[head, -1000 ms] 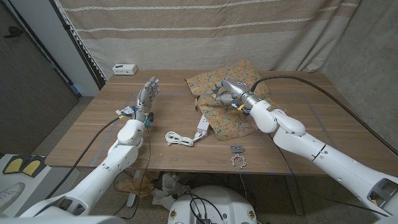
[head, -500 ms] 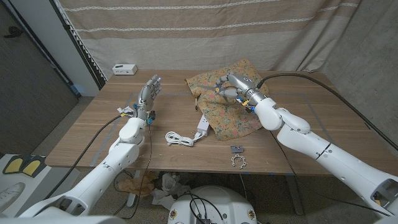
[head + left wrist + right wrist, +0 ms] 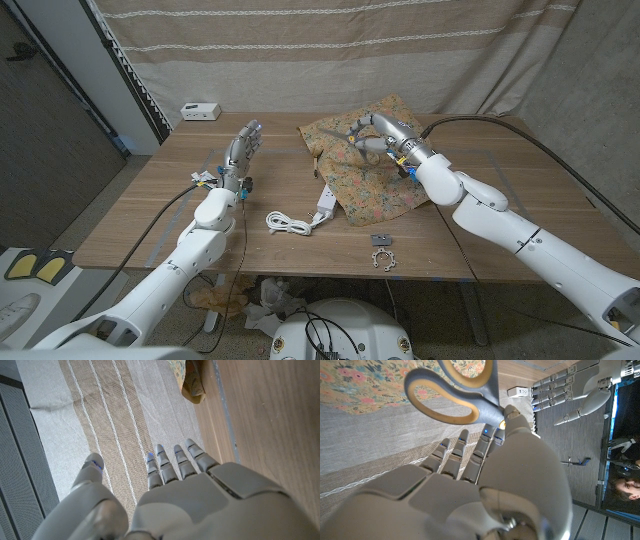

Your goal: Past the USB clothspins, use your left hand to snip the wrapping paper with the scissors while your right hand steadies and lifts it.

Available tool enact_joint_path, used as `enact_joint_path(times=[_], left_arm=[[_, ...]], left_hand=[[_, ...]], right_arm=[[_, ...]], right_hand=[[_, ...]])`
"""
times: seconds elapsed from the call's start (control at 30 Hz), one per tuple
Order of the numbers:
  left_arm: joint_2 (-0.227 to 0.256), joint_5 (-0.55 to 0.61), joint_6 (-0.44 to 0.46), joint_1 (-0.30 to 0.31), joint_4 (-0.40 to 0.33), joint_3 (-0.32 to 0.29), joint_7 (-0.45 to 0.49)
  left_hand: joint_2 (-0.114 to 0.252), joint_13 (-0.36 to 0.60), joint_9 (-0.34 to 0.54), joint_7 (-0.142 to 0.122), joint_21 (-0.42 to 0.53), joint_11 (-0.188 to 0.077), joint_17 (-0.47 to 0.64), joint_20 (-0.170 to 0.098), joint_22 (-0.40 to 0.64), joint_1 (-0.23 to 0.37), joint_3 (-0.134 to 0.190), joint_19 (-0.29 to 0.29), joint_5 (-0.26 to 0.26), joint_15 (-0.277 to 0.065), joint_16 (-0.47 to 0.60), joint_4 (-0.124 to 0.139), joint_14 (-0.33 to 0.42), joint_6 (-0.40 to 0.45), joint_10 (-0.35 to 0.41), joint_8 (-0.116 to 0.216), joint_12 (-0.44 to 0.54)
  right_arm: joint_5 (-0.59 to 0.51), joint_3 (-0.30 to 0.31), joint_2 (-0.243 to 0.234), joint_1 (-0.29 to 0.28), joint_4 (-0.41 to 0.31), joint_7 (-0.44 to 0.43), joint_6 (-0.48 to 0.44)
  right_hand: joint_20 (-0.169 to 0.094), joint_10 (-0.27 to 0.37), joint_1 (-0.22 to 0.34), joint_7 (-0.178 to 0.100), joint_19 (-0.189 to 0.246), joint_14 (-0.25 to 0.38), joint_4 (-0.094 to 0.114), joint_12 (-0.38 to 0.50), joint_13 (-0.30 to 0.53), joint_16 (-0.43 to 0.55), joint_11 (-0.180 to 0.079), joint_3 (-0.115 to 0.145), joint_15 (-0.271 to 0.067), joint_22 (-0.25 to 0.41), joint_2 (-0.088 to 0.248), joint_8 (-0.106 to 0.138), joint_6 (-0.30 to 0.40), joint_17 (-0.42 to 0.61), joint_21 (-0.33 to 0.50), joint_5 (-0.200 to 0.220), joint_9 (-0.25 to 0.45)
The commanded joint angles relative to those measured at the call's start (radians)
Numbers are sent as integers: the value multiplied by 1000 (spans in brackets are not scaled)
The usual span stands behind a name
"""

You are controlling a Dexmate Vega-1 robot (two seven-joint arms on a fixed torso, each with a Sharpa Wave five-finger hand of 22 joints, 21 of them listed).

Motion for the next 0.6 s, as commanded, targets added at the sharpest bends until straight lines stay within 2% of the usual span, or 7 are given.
enact_joint_path(times=[0.03, 0.17, 0.3, 0.6], left_arm=[[-6, 10, -6, -16, 15, 7, -8], [-6, 10, -5, -24, 21, 10, -15], [-3, 15, 1, -24, 13, 10, -8], [-8, 10, 1, -27, 18, 13, -12]], left_hand=[[5, 1, 1, 1, -1, 0, 2, -40, 4, 6, -4, 13, 8, -112, 2, -2, 8, -5, 12, -5, 7], [4, 1, 1, 2, -2, 2, 2, -40, 4, 6, -4, 13, 8, -112, 3, -2, 10, -5, 12, -6, 6], [4, 1, 1, 1, -3, 0, 3, -40, 4, 6, -4, 13, 8, -111, 3, -2, 11, -6, 12, -7, 6], [4, 1, 1, 1, -4, 1, 3, -39, 4, 7, -4, 14, 8, -111, 2, -2, 11, -7, 14, -8, 6]], right_arm=[[80, 37, 1, -11, 15, -7, 54], [155, 54, 10, -12, 43, 8, 103], [135, 66, 12, -25, 32, -38, 122], [258, 84, 37, -25, 73, -1, 191]], right_hand=[[2, 194, 27, -49, 14, 8, 6, 9, 21, 7, -67, 5, -162, 4, 23, 9, 64, 3, -4, -1, 0], [0, 196, 28, -48, 16, 0, 5, 9, 20, 3, -65, 4, -160, 4, 20, 9, 65, 3, -4, -3, -1], [1, 198, 29, -50, 17, -7, 5, 10, 20, 0, -65, 4, -160, 4, 21, 10, 67, 3, -4, -5, -2], [2, 207, 28, -51, 17, -9, 6, 12, 17, -2, -66, 3, -161, 4, 20, 11, 71, 3, -5, -6, -4]])
